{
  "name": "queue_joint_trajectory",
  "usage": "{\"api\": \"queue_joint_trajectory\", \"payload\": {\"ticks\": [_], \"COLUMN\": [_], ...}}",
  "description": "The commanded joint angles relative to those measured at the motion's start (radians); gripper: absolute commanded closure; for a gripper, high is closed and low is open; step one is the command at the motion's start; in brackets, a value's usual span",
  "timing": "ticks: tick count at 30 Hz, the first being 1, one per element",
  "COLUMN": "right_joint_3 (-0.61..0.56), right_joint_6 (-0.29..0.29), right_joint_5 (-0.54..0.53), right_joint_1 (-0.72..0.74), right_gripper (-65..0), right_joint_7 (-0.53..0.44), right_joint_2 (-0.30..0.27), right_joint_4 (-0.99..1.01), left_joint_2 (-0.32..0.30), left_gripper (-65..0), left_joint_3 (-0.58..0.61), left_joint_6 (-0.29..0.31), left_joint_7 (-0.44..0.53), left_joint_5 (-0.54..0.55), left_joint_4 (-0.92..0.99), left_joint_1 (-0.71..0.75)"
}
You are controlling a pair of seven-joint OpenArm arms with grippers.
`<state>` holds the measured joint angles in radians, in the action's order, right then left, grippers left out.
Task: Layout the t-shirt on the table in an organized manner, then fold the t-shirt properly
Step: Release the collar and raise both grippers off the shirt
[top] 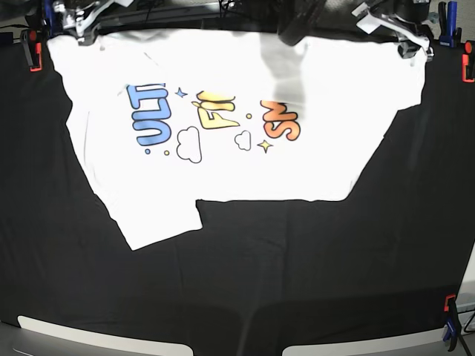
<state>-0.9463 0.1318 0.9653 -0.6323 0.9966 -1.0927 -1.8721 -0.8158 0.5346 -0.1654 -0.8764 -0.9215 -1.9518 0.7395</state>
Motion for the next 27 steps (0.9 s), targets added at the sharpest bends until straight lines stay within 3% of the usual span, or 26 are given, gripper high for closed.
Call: {"api": "queue_joint_trajectory", "payload": {"ticks": [1, 10, 14, 17, 18, 23, 27], "right_joint_3": [0.017, 0.026, -0.024, -0.069, -0.082, -0.121, -0.121], "right_joint_6": [0.009, 0.011, 0.011, 0.012, 0.020, 0.094, 0.143], "right_joint_5": [0.006, 0.000, -0.040, -0.056, -0.055, 0.028, 0.057], "right_joint_1": [-0.006, -0.006, -0.006, -0.006, -0.006, -0.005, -0.005], "right_gripper": [0.0, 0.0, 0.0, -16.7, -19.9, -21.1, -21.1], "right_joint_7": [0.025, 0.002, -0.016, -0.021, -0.021, -0.020, -0.013], "right_joint_2": [-0.027, -0.035, -0.032, -0.023, -0.018, -0.004, 0.005], "right_joint_4": [-0.012, -0.013, -0.013, -0.013, -0.013, -0.014, -0.023], "left_joint_2": [-0.013, -0.013, -0.013, -0.012, -0.010, -0.011, -0.011], "left_gripper": [0.0, 0.0, 0.0, -21.0, -24.0, -24.8, -24.8], "left_joint_3": [-0.005, -0.005, -0.005, -0.005, -0.005, -0.005, -0.005], "left_joint_6": [-0.026, -0.027, -0.027, -0.033, -0.050, -0.115, -0.174], "left_joint_7": [-0.014, -0.017, -0.021, -0.072, -0.109, -0.254, -0.283], "left_joint_5": [-0.020, -0.018, 0.068, 0.148, 0.163, 0.122, -0.029], "left_joint_4": [-0.015, -0.015, -0.015, -0.015, -0.015, -0.016, -0.031], "left_joint_1": [0.008, 0.009, 0.009, 0.006, 0.004, 0.006, 0.006]}}
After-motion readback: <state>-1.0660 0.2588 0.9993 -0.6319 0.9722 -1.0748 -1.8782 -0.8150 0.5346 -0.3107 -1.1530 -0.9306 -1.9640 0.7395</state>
